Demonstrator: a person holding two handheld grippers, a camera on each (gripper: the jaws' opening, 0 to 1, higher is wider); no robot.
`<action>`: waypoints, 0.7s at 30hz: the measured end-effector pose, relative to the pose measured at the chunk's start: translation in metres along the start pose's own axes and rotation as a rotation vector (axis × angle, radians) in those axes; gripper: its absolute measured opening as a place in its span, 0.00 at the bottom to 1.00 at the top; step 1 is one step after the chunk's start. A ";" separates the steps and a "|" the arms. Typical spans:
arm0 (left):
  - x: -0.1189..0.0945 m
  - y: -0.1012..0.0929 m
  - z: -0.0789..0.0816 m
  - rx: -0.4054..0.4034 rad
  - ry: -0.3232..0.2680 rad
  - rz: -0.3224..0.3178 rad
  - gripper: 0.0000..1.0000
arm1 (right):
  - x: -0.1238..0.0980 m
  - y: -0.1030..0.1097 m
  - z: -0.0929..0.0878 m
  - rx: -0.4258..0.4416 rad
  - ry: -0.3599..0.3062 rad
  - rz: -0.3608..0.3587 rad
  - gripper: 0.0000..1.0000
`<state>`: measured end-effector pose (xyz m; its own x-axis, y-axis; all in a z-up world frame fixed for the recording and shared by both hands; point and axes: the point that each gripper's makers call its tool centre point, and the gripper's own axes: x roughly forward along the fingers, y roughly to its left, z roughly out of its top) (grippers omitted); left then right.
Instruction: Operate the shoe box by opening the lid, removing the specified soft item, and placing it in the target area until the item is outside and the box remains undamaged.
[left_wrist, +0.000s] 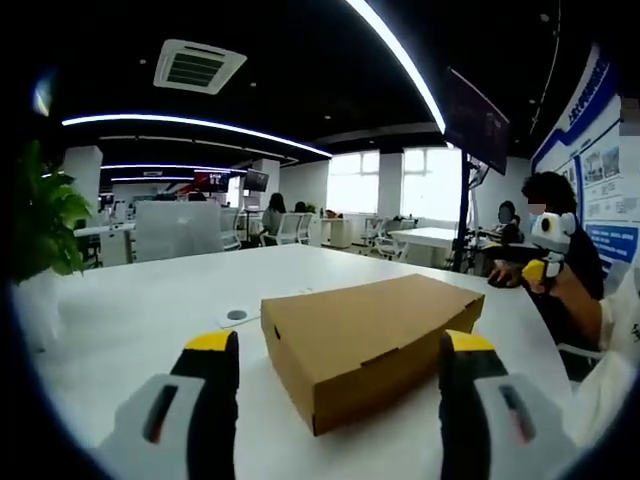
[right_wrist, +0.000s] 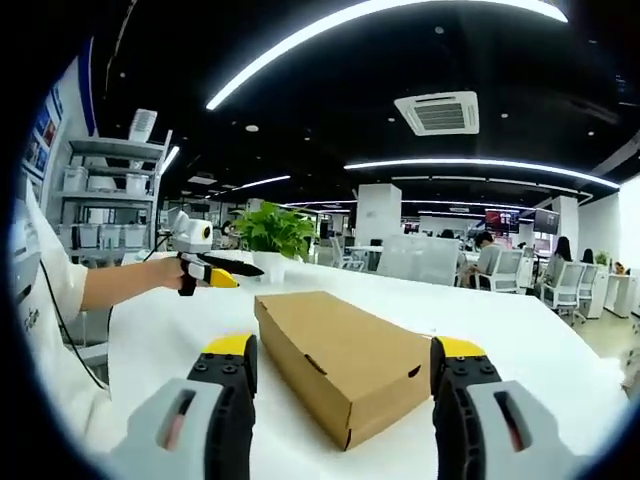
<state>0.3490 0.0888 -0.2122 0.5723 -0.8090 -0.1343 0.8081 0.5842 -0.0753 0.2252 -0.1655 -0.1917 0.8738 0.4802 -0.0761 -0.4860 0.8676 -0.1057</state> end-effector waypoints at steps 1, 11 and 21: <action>0.001 0.001 -0.002 -0.006 0.001 -0.002 0.84 | 0.002 -0.001 -0.003 0.001 0.010 0.000 0.79; 0.009 -0.002 -0.017 0.010 0.032 -0.047 0.85 | 0.012 -0.011 -0.026 0.024 0.055 -0.016 0.79; 0.018 0.019 -0.035 0.023 0.074 -0.022 0.83 | 0.040 -0.013 -0.029 0.057 0.057 -0.036 0.84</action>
<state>0.3696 0.0872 -0.2510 0.5430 -0.8142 -0.2056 0.8240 0.5638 -0.0560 0.2661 -0.1614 -0.2226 0.8878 0.4415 -0.1301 -0.4508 0.8910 -0.0529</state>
